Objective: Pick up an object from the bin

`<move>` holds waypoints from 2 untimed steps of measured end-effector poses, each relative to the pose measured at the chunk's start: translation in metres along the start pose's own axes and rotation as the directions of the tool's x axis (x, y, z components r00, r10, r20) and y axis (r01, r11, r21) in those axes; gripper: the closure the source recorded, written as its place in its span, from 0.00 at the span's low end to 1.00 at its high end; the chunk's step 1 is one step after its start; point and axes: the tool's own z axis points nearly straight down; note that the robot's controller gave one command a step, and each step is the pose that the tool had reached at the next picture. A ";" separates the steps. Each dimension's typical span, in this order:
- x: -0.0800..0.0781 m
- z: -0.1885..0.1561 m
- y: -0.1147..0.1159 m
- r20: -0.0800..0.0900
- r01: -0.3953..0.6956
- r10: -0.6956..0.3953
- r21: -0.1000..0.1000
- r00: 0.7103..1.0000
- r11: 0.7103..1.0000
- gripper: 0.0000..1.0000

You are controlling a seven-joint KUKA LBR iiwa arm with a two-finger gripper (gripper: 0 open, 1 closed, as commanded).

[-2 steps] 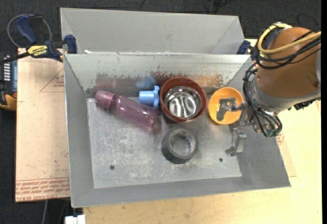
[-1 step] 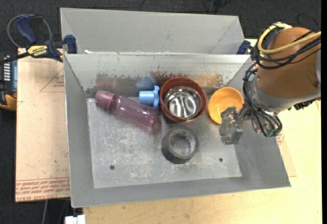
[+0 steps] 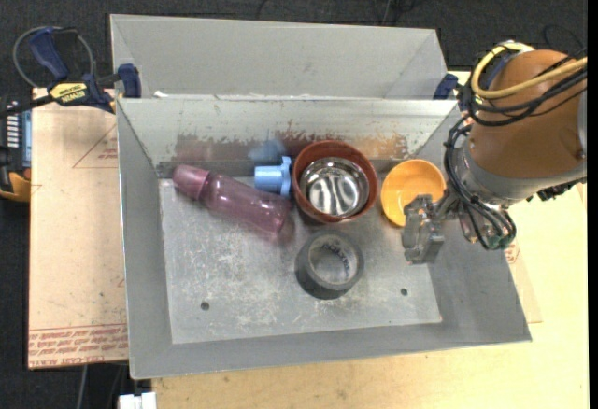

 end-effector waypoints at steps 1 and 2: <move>-0.012 -0.032 -0.038 0.005 0.115 -0.115 0.002 0.993 0.993 1.00; -0.100 0.021 -0.039 0.001 0.022 -0.022 -0.003 1.000 1.000 1.00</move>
Offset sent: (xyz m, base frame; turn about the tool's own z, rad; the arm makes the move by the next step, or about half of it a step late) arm 0.0973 -0.0399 -0.0182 -0.0198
